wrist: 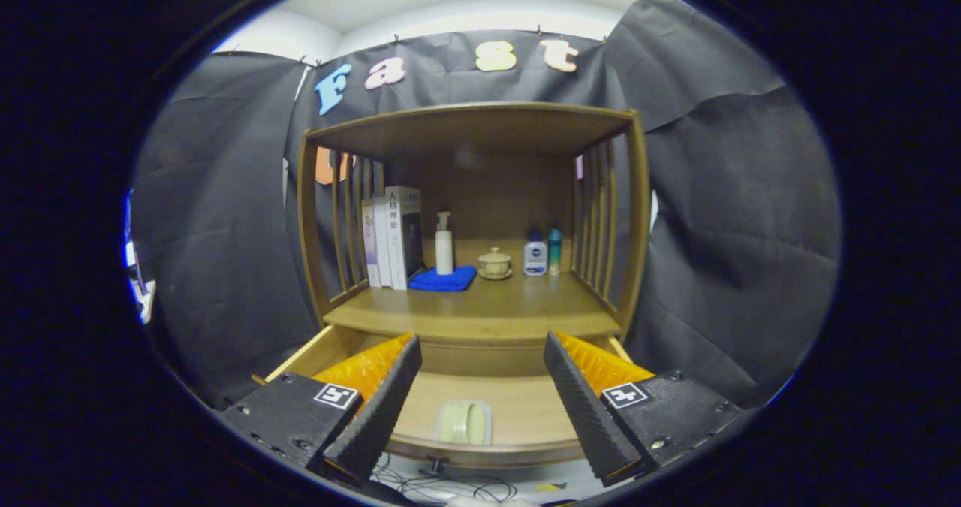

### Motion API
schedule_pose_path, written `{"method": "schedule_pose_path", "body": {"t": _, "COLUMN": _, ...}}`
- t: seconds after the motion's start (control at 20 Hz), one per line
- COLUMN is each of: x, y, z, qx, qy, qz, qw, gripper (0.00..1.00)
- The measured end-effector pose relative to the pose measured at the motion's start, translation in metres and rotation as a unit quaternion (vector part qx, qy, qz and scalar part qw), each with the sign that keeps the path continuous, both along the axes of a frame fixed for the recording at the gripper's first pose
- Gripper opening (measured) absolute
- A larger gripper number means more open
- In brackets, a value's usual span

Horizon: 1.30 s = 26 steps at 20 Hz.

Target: Pull open the drawer, take out the items inside it, and place them on the countertop above the cabinet.

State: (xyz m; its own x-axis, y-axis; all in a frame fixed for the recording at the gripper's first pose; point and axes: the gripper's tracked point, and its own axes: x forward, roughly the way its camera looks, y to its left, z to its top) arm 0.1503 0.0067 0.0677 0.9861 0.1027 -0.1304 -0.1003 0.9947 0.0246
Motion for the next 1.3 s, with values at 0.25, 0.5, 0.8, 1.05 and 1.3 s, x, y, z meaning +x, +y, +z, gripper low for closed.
{"method": "schedule_pose_path", "body": {"t": 0.25, "x": 0.06, "y": 0.019, "z": -0.019, "qx": -0.021, "qy": 0.104, "qz": 0.01, "qw": 0.994, "gripper": 1.0}}
{"method": "schedule_pose_path", "body": {"t": 0.5, "x": 0.073, "y": 0.029, "z": -0.094, "qx": -0.045, "qy": 0.276, "qz": 0.007, "qw": 0.96, "gripper": 0.98}}
{"method": "schedule_pose_path", "body": {"t": 0.8, "x": 0.053, "y": 0.024, "z": -0.164, "qx": -0.043, "qy": 0.443, "qz": -0.025, "qw": 0.895, "gripper": 0.84}}
{"method": "schedule_pose_path", "body": {"t": 1.05, "x": 0.049, "y": 0.029, "z": -0.165, "qx": -0.027, "qy": 0.49, "qz": -0.058, "qw": 0.87, "gripper": 0.64}}
{"method": "schedule_pose_path", "body": {"t": 1.3, "x": 0.051, "y": 0.022, "z": -0.167, "qx": -0.044, "qy": 0.506, "qz": -0.097, "qw": 0.856, "gripper": 0.36}}
